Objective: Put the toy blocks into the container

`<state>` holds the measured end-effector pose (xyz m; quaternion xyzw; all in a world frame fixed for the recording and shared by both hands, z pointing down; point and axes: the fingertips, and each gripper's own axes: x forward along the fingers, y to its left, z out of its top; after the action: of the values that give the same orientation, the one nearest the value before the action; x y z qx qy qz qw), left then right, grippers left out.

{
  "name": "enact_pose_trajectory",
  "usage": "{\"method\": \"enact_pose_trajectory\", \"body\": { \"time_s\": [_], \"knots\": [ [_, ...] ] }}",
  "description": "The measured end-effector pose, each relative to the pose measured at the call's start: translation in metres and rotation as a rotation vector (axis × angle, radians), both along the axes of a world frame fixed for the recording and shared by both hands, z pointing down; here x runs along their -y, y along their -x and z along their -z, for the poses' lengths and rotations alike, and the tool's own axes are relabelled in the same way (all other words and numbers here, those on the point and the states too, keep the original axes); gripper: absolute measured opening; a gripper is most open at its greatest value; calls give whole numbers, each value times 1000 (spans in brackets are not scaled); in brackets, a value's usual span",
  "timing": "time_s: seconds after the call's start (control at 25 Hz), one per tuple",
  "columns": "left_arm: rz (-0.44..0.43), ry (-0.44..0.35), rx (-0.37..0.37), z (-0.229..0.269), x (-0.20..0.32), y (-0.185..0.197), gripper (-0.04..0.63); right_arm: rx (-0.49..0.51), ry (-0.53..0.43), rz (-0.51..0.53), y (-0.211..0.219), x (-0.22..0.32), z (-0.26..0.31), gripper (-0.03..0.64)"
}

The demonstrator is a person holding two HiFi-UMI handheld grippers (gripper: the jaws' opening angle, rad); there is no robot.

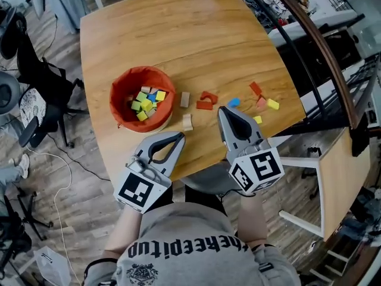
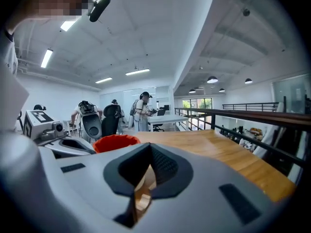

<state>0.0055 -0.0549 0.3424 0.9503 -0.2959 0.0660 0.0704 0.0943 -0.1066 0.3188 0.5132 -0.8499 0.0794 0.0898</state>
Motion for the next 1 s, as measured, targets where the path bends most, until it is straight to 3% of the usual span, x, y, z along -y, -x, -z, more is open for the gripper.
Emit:
{"method": "enact_pose_trajectory", "body": {
  "time_s": [0.6, 1.0],
  "knots": [
    [-241, -2, 44, -24, 6, -92, 14, 32, 3, -230, -102, -20, 2, 11],
    [-359, 60, 107, -61, 6, -149, 19, 45, 28, -343, -151, -37, -6, 11]
  ]
}}
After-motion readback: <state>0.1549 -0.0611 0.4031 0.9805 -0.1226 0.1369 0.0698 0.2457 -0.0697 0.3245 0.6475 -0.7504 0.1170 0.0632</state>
